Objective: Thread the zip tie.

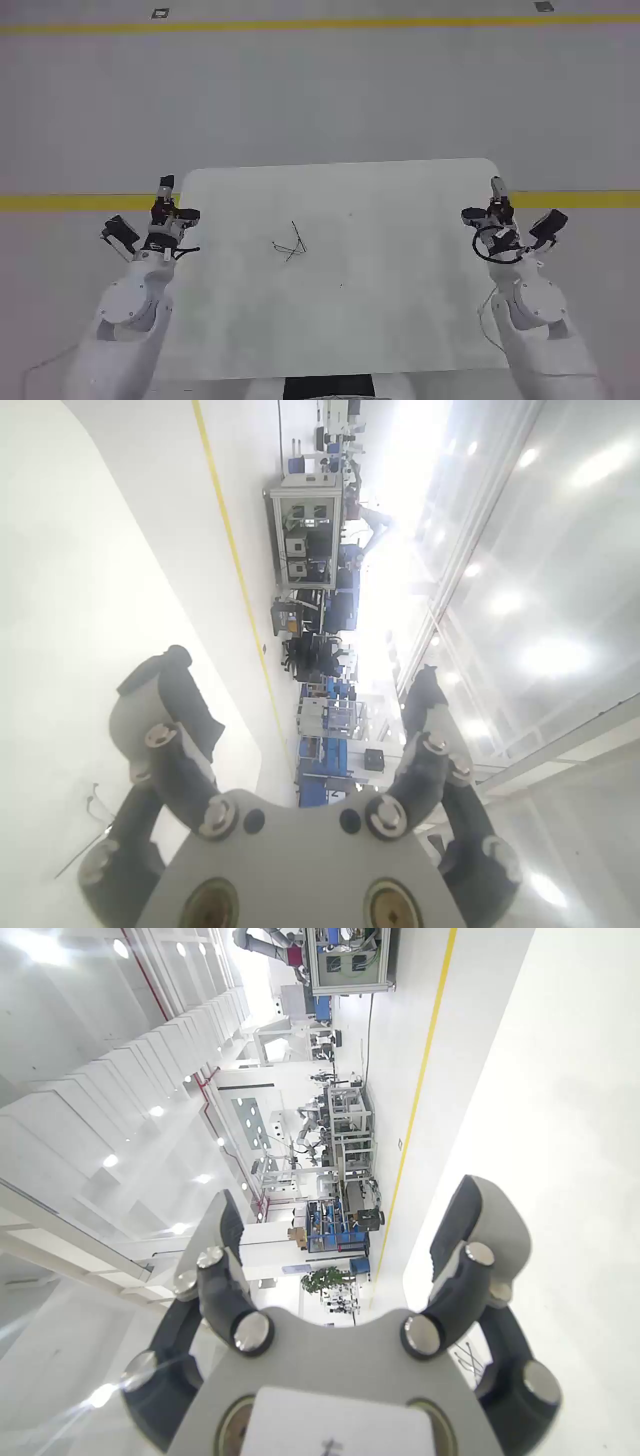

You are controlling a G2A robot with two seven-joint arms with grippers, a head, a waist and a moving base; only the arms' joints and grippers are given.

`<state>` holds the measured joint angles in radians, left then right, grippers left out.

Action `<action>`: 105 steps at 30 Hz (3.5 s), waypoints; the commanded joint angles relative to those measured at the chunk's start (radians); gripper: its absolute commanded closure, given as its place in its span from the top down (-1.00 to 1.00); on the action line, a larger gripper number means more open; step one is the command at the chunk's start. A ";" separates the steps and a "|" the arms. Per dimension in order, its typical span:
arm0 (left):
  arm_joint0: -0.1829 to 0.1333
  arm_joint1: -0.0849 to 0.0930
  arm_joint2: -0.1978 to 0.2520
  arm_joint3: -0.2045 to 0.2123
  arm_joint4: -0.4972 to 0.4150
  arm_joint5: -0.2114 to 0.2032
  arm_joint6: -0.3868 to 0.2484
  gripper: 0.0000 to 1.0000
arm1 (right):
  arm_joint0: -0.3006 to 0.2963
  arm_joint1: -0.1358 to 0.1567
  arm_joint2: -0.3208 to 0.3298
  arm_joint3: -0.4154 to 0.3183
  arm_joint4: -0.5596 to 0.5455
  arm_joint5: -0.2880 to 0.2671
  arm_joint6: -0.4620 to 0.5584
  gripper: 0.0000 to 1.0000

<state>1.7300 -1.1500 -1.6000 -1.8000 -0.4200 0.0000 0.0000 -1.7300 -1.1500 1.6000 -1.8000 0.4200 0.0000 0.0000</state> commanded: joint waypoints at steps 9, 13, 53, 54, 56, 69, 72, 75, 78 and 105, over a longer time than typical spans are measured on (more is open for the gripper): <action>0.000 0.000 0.000 0.000 0.000 0.000 0.000 1.00 | 0.194 0.010 -0.124 -0.066 -0.238 -0.008 0.320 1.00; 0.000 0.000 0.000 0.000 0.000 0.000 0.000 1.00 | 0.304 0.007 -0.257 -0.033 -0.389 0.012 0.434 1.00; 0.000 0.000 0.000 0.000 0.000 0.000 0.000 1.00 | 0.963 -0.103 -0.896 0.307 -0.954 0.235 0.962 1.00; 0.000 0.000 0.000 0.000 0.000 0.000 0.000 1.00 | 0.963 -0.103 -0.896 0.307 -0.954 0.235 0.962 1.00; 0.000 0.000 0.000 0.000 0.000 0.000 0.000 1.00 | 0.963 -0.103 -0.896 0.307 -0.954 0.235 0.962 1.00; 0.000 0.000 0.000 0.000 0.000 0.000 0.000 1.00 | 1.146 -0.182 -1.090 0.408 -1.017 -0.022 1.085 1.00; 0.000 0.000 0.000 0.000 0.000 0.000 0.000 1.00 | 1.229 -0.251 -1.187 0.515 -1.018 -0.089 1.098 1.00; 0.000 0.000 0.000 0.000 0.000 0.000 0.000 1.00 | 1.291 -0.329 -1.269 0.634 -0.994 -0.140 1.128 1.00; 0.000 0.000 0.000 0.000 0.000 0.000 0.000 1.00 | 1.320 -0.398 -1.324 0.747 -0.953 -0.197 1.159 1.00; 0.000 0.000 0.000 0.000 0.000 0.000 0.000 1.00 | 1.335 -0.560 -1.430 0.941 -0.929 -0.340 1.211 1.00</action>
<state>1.7300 -1.1500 -1.6000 -1.8000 -0.4200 0.0000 0.0000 -0.3955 -1.6928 0.1726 -0.8850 -0.5135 -0.3403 1.2085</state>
